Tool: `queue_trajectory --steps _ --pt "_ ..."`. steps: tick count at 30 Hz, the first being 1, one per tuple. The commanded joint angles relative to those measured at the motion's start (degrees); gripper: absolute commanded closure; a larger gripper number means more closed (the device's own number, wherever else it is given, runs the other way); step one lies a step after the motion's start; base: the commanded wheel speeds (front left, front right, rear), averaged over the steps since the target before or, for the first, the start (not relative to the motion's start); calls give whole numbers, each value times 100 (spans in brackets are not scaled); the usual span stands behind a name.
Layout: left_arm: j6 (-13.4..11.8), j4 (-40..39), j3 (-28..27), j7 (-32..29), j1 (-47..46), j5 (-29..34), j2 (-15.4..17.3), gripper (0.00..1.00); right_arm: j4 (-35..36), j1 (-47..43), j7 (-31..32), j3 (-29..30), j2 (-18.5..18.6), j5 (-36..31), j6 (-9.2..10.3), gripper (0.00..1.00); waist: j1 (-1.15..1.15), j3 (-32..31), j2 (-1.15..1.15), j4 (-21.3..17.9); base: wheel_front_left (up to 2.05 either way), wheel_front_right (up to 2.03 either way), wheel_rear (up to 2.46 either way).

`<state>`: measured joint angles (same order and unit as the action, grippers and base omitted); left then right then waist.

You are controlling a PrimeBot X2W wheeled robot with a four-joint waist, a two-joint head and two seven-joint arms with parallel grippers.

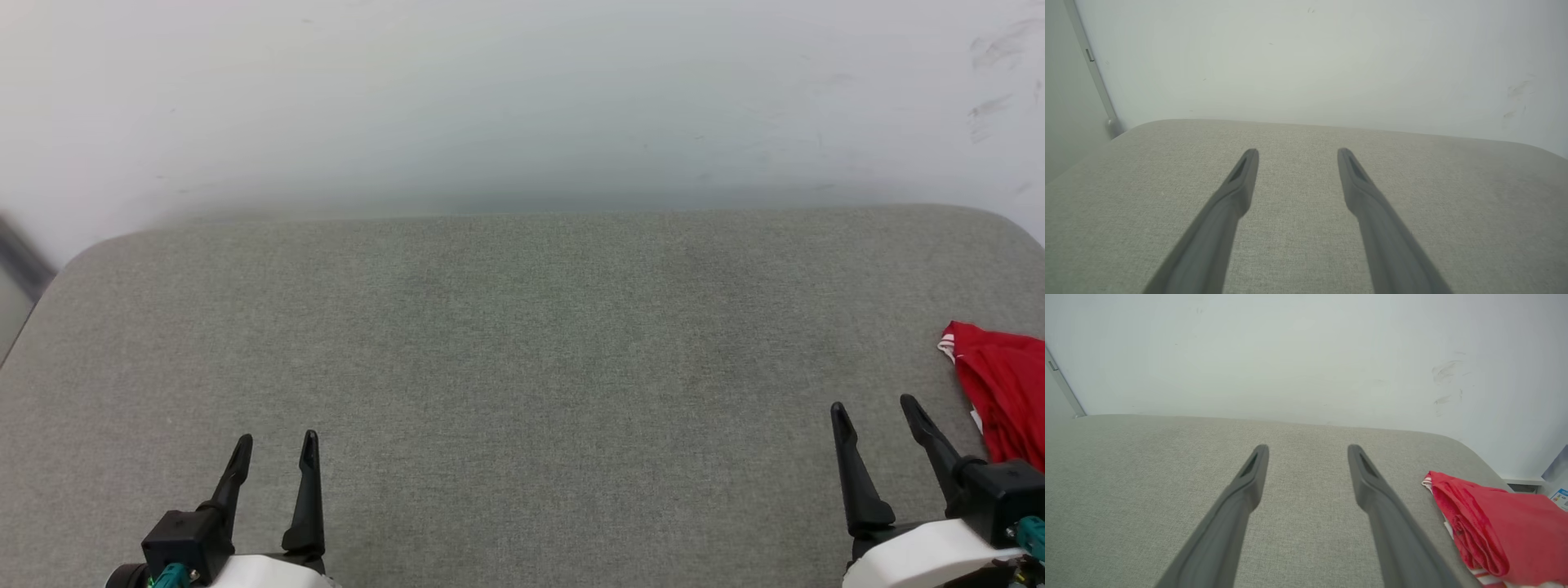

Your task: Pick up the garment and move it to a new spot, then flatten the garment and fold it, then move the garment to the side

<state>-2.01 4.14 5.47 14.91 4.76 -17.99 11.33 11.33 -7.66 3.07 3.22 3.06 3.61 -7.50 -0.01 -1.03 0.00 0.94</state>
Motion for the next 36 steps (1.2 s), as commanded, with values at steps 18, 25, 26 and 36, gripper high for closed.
queue_trajectory --steps 18,25,26,36 --pt "94 236 61 -45 -20 -87 -42 100 -247 -12 -117 -26 -7 188 0 100 1 28 0 -21 0 0 0" --pt "178 314 -69 -257 -137 -808 -119 100 -456 123 -115 -45 45 1114 0 100 1 34 0 -24 0 0 0" --pt "189 323 -86 -284 -152 -906 -130 100 -490 146 -115 -48 52 1237 0 100 1 34 0 -25 0 0 0" --pt "298 410 -241 -541 -291 -1818 -227 100 -782 338 -112 -74 104 2371 0 100 1 42 0 -31 0 0 0"
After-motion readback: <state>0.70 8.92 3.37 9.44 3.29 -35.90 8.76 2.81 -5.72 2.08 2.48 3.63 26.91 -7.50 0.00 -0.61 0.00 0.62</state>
